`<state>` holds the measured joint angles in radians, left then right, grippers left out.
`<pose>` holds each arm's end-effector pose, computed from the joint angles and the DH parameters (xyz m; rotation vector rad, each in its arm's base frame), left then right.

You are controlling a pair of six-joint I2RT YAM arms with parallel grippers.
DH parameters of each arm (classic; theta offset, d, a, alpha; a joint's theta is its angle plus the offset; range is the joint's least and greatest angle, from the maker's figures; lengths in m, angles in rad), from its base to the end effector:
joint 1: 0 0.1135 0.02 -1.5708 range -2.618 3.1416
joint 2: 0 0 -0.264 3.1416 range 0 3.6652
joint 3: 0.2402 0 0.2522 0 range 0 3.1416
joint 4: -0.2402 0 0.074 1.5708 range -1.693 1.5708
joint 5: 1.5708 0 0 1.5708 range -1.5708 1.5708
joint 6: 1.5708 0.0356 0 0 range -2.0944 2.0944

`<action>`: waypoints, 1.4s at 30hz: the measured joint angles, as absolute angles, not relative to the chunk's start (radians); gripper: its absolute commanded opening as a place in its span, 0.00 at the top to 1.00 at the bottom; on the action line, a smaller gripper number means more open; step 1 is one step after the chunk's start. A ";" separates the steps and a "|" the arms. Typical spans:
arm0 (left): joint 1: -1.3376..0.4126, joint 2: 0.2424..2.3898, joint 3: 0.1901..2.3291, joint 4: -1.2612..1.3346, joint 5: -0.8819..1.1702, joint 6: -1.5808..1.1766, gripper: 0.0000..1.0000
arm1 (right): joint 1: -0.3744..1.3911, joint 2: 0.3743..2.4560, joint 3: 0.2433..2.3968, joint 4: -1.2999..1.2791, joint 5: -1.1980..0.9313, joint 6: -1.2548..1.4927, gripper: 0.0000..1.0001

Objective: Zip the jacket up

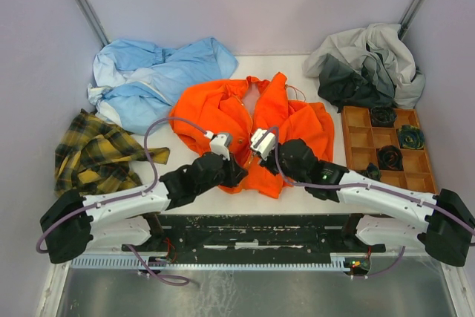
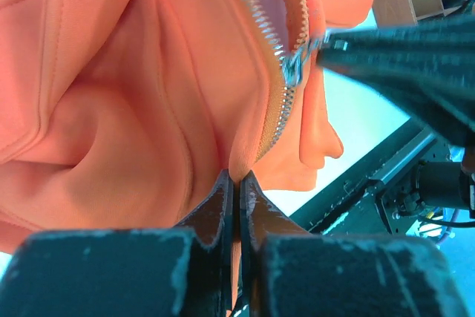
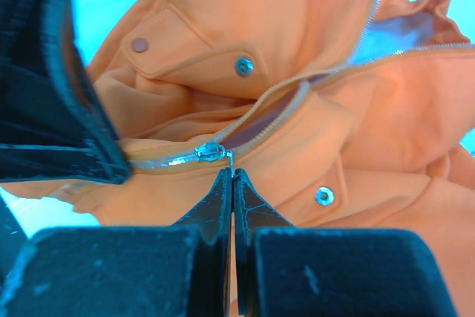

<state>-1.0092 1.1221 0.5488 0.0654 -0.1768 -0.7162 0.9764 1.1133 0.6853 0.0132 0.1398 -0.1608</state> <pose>0.1326 -0.1990 0.2159 0.2065 2.1796 -0.8503 0.1448 0.2053 0.2592 -1.0000 1.7346 0.3889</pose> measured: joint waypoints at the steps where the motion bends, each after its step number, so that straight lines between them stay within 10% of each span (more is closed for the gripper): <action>1: -1.009 1.102 0.535 0.068 -0.176 -0.716 0.97 | 0.975 1.113 0.685 0.014 0.153 -0.160 1.00; 20: -1.008 0.835 0.373 -0.123 -0.418 -0.847 0.97 | 0.736 1.127 0.820 0.029 0.245 -0.107 1.00; 32: -1.008 0.790 0.417 -0.234 -0.481 -0.820 0.49 | 0.718 1.121 0.837 -0.025 0.104 -0.034 1.00; 42: -1.007 0.825 0.612 -0.154 -0.414 -0.670 0.35 | 0.759 1.093 0.813 -0.051 0.009 0.015 1.00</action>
